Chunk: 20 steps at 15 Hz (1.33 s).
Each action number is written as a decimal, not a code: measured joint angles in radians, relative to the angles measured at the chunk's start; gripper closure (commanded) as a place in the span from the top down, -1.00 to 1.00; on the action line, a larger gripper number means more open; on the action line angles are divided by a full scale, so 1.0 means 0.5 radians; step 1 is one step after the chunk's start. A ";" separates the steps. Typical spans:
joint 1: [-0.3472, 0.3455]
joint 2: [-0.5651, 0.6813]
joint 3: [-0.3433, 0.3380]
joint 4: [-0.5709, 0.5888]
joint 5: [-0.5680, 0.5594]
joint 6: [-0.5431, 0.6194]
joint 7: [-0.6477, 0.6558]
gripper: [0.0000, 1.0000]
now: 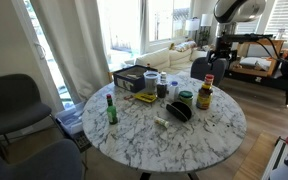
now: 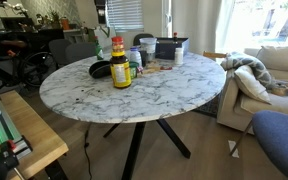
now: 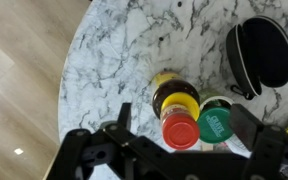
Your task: Put the small container with the red lid on the table.
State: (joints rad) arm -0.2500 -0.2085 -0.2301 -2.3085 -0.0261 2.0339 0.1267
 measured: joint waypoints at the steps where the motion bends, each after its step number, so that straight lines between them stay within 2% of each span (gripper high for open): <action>1: 0.000 0.024 -0.007 -0.002 0.015 0.036 0.000 1.00; 6: -0.006 0.110 -0.037 -0.006 0.048 0.195 -0.003 1.00; 13: -0.002 0.238 -0.040 -0.032 0.274 0.429 -0.052 0.97; 15: -0.001 0.264 -0.039 -0.038 0.297 0.459 -0.059 0.53; 20: -0.001 0.293 -0.038 -0.043 0.309 0.473 -0.064 -0.24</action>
State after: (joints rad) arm -0.2505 -0.0618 -0.2493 -2.3300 0.1282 2.2706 0.0946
